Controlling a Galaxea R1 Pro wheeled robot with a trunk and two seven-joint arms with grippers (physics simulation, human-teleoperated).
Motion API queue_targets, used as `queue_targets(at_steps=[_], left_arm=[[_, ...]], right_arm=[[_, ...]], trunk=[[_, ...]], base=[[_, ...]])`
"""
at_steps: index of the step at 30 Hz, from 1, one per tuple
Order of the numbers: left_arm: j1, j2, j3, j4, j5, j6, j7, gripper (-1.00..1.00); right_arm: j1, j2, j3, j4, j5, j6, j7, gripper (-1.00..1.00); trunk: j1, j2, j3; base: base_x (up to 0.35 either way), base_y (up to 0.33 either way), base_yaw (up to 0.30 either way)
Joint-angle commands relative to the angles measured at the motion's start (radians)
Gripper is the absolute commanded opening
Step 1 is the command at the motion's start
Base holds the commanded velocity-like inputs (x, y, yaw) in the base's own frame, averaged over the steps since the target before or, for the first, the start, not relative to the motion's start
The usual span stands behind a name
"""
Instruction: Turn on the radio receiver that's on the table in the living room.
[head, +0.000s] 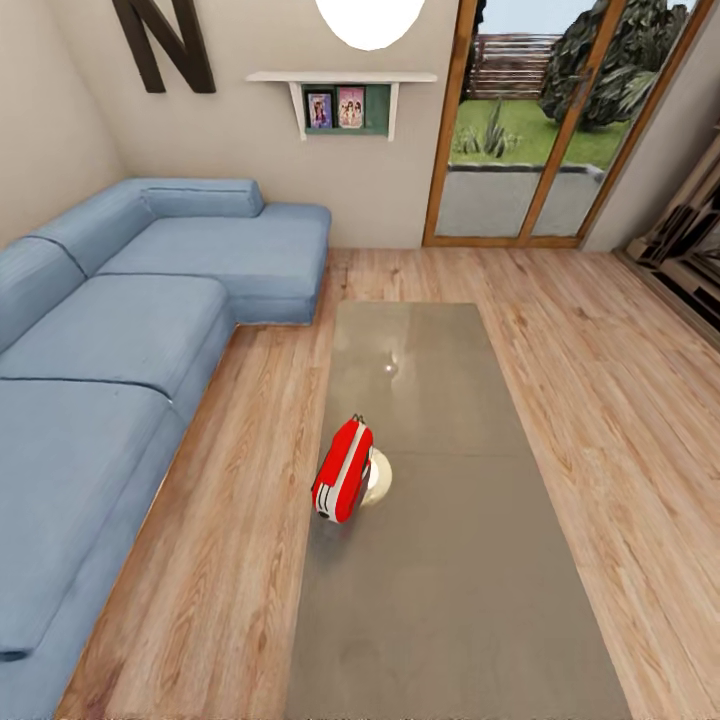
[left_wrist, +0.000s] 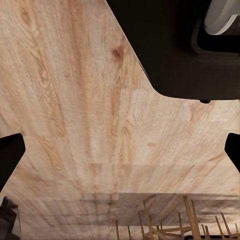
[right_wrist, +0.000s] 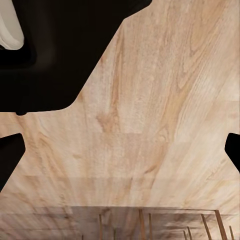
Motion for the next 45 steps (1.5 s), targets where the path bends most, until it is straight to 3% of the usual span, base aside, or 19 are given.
queue_targets(at_steps=[1,24,45], left_arm=[[0.000,0.000,0.000,0.000,0.000,0.000,0.000,1.00],[0.000,0.002,-0.001,0.000,0.001,-0.002,0.002,1.00],[0.000,0.002,-0.001,0.000,0.003,-0.003,0.003,1.00]], right_arm=[[0.000,0.000,0.000,0.000,0.000,0.000,0.000,1.00],[0.000,0.000,0.000,0.000,-0.001,0.001,0.000,1.00],[0.000,-0.003,0.000,0.000,-0.001,-0.001,0.000,1.00]], trunk=[[0.000,0.000,-0.002],[0.000,0.000,-0.038],[0.000,0.000,-0.040]], base=[[0.000,0.000,0.000],[0.000,0.000,0.000],[0.000,0.000,0.000]])
